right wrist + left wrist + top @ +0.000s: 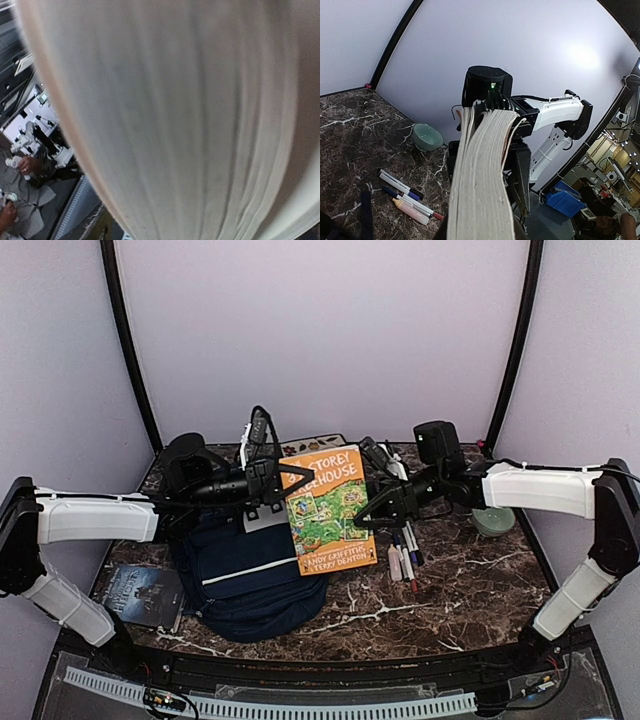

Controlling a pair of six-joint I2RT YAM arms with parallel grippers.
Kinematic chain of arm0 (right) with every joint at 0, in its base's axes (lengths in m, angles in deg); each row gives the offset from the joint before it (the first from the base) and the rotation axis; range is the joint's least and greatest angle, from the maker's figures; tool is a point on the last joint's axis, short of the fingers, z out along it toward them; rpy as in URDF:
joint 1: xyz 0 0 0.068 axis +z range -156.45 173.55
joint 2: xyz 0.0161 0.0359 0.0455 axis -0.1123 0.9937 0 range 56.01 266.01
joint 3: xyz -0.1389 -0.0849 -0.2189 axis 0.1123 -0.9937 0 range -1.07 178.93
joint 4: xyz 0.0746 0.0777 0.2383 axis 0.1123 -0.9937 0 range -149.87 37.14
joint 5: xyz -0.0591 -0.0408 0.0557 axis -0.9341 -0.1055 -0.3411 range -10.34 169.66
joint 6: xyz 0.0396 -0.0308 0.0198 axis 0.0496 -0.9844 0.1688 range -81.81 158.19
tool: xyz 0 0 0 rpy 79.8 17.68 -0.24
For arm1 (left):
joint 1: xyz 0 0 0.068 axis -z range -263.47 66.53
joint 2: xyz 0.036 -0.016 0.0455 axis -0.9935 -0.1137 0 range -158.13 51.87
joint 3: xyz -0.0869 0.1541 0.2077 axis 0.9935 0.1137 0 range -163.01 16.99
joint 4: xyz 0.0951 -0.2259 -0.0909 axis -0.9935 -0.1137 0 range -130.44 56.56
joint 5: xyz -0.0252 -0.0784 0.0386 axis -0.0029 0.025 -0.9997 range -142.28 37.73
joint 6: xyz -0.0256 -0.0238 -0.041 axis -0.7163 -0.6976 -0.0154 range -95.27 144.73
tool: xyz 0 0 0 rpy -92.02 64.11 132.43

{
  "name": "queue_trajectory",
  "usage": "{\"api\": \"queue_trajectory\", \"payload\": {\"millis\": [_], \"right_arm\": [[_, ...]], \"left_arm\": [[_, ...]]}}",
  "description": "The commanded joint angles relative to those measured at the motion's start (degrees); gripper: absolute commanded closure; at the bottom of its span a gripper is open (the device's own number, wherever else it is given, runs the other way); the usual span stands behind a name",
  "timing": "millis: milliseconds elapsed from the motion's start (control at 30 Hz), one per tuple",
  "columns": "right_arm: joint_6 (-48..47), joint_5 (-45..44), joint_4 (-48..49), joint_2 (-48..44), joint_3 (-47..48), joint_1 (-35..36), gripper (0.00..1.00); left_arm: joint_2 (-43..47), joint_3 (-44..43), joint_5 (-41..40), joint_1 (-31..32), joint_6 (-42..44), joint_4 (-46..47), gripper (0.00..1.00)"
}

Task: Pack the student bag
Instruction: Pass from the left arm to the right, then pick up the largest pocket of the bag from the student bag.

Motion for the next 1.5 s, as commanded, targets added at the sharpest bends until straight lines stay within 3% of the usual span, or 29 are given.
{"api": "queue_trajectory", "payload": {"millis": [0, 67, 100, 200, 333, 400, 467, 600, 667, 800, 900, 1133, 1467], "right_arm": [[6.0, 0.5, 7.4, -0.4, -0.9, 1.2, 0.44], [6.0, 0.5, 8.3, -0.2, -1.0, 1.2, 0.44], [8.6, -1.9, 8.6, 0.1, -1.0, 1.1, 0.61], [10.7, -2.6, 9.7, 0.9, -0.6, 1.1, 0.81], [10.5, -4.5, 8.2, 1.3, 0.0, 0.2, 1.00], [10.2, -5.2, 7.1, 1.3, -0.2, -0.9, 1.00], [7.9, -6.0, 3.2, 0.9, -0.2, -2.4, 1.00], [-8.0, -10.7, -20.0, 1.2, 4.8, -4.6, 1.00], [-11.0, -15.9, -26.7, 1.3, 5.4, -4.8, 1.00], [-4.4, -23.9, -25.1, -0.9, 2.6, -5.5, 1.00], [6.0, -29.3, -23.1, -1.6, 4.1, -6.6, 1.00], [24.0, -30.3, -20.9, 1.2, 8.7, -8.1, 1.00], [21.8, -25.3, -18.0, 2.1, 8.0, -8.6, 1.00]], "left_arm": [[2.9, -2.1, -2.8, -0.7, 0.0, 4.3, 1.00], [3.1, -1.6, -3.8, -0.9, 0.0, 4.2, 1.00], [3.1, -1.5, -4.1, -0.9, 0.1, 4.1, 1.00], [3.5, -1.1, -5.4, -0.9, 0.6, 2.7, 0.97], [5.9, -1.8, -9.3, -1.0, 5.3, -8.7, 0.69], [8.5, -1.8, -13.4, -1.0, 8.8, -17.9, 0.57], [11.9, -1.2, -18.1, -0.9, 12.6, -27.4, 0.51], [19.3, 2.2, -22.7, -0.2, 16.0, -43.5, 0.49], [22.8, 4.4, -25.3, 1.9, 16.8, -48.9, 0.49], [26.8, 6.2, -33.3, 8.5, 17.8, -59.0, 0.49], [26.6, 6.2, -35.5, 12.6, 17.9, -64.6, 0.50], [20.9, 4.1, -38.2, 20.2, 21.5, -69.7, 0.50], [6.9, -3.8, -48.4, 27.0, 28.9, -76.9, 0.48]]}}
